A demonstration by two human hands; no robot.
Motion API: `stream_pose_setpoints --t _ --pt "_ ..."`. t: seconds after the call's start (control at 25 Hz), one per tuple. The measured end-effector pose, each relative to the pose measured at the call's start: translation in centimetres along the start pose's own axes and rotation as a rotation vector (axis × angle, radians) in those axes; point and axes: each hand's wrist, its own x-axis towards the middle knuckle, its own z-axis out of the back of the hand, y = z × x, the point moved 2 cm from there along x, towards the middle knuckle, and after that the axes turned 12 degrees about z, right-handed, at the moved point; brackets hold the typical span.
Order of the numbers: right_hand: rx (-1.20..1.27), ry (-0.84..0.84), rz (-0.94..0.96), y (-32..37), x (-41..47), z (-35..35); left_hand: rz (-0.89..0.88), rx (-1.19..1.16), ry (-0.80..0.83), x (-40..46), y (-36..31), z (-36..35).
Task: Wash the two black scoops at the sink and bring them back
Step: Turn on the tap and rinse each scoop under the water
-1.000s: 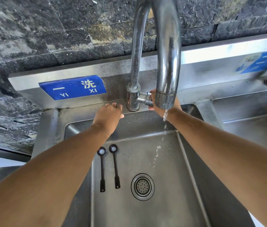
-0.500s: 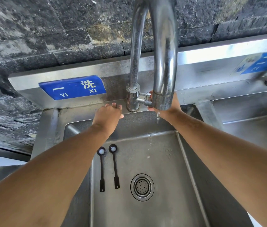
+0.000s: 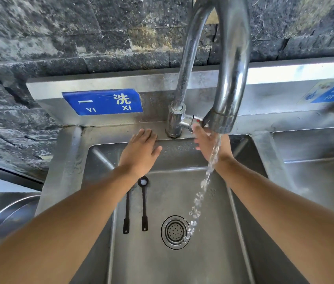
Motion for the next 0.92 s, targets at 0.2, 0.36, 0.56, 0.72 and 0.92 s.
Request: stream_pose_setpoints --t 0.2,0.36,0.56,0.72,0.92 --pt "-0.11 0.037 -0.108 -7.8 -5.3 -1.4 0.065 -0.248 -0.165 -7.7 3.2 -4.1" --pt "-0.132 0.235 -0.232 -12.1 -7.2 -4.1 0.262 -0.28 0.012 -11.9 6.0 -8.7" --pt "-0.173 0.538 -0.369 -15.2 -8.2 -8.3 0.577 -0.332 0.287 -13.8 7.9 -14.7" --pt "-0.175 0.667 -0.404 -16.6 -8.0 -11.6 0.712 -0.526 0.295 -13.3 7.9 -18.4" --pt "-0.099 0.733 -0.516 -19.0 -7.4 -15.8 0.763 -0.621 0.258 -11.1 7.5 -21.9"
